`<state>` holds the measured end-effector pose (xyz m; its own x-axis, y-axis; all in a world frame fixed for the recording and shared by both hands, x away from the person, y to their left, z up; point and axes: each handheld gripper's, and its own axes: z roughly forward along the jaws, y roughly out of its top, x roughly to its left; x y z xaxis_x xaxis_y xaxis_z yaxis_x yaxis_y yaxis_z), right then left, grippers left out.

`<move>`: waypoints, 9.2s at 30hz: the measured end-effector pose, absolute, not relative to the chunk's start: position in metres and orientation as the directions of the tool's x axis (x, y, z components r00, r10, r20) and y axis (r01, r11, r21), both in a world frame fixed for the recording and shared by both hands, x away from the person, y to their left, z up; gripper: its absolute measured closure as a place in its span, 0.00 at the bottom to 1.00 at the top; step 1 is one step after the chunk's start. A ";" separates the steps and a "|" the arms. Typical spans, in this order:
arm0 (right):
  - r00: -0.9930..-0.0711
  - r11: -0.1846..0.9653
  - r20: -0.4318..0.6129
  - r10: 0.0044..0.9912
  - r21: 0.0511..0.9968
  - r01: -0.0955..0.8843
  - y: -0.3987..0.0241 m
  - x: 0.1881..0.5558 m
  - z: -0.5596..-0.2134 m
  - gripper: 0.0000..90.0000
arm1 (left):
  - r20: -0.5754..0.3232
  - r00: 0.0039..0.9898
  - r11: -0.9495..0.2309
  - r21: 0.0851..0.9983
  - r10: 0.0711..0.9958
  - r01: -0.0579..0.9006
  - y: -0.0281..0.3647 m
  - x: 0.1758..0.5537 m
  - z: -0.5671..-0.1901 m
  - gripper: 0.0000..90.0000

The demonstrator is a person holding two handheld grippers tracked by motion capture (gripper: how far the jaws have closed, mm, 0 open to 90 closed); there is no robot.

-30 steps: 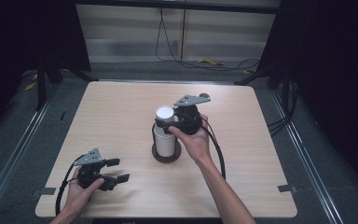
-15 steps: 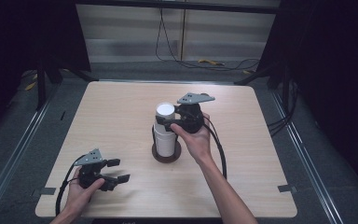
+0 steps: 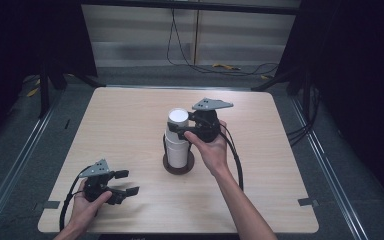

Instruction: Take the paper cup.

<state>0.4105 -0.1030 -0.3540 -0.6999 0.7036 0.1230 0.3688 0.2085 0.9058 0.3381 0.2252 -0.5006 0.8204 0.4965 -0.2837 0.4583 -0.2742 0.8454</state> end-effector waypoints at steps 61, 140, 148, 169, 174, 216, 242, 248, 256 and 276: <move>-0.692 0.040 0.189 0.696 0.953 0.300 -0.144 0.385 -0.314 0.39 | -0.251 0.844 -0.283 0.864 0.473 0.416 0.196 0.343 -0.483 0.19; -0.789 0.196 0.299 0.537 0.865 0.461 -0.118 0.326 -0.413 0.39 | -0.259 0.932 -0.261 0.909 0.255 0.325 0.116 0.343 -0.463 0.18; -0.797 0.190 0.297 0.526 0.872 0.450 -0.112 0.324 -0.412 0.39 | -0.264 0.930 -0.251 0.911 0.255 0.327 0.117 0.344 -0.463 0.18; -0.809 0.204 0.299 0.506 0.870 0.449 -0.107 0.323 -0.413 0.39 | -0.285 0.934 -0.239 0.912 0.214 0.333 0.120 0.343 -0.463 0.26; -0.808 0.202 0.303 0.505 0.869 0.452 -0.106 0.322 -0.413 0.39 | -0.277 0.937 -0.246 0.913 0.211 0.325 0.120 0.343 -0.463 0.27; -0.801 0.231 0.318 0.508 0.845 0.482 -0.119 0.327 -0.412 0.23 | -0.235 0.937 -0.367 0.873 0.258 0.320 0.134 0.350 -0.460 0.31; -0.808 0.355 0.260 0.529 0.797 0.489 -0.134 0.332 -0.412 0.22 | -0.193 0.933 -0.484 0.812 0.304 0.326 0.155 0.365 -0.441 0.32; -0.826 0.394 0.252 0.505 0.784 0.480 -0.133 0.333 -0.414 0.26 | -0.167 0.938 -0.541 0.780 0.303 0.313 0.152 0.369 -0.439 0.32; -0.840 0.451 0.235 0.489 0.756 0.474 -0.130 0.334 -0.415 0.24 | -0.139 0.947 -0.597 0.747 0.289 0.292 0.146 0.373 -0.438 0.32; -0.858 0.580 0.237 0.457 0.651 0.489 -0.123 0.340 -0.418 0.26 | -0.057 0.968 -0.703 0.678 0.244 0.217 0.124 0.366 -0.431 0.32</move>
<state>0.3397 -0.1229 -0.4184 -0.8575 0.4568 0.2366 0.4889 0.5802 0.6514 0.3662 0.1239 -0.4310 0.9681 0.2442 -0.0568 0.2170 -0.7025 0.6778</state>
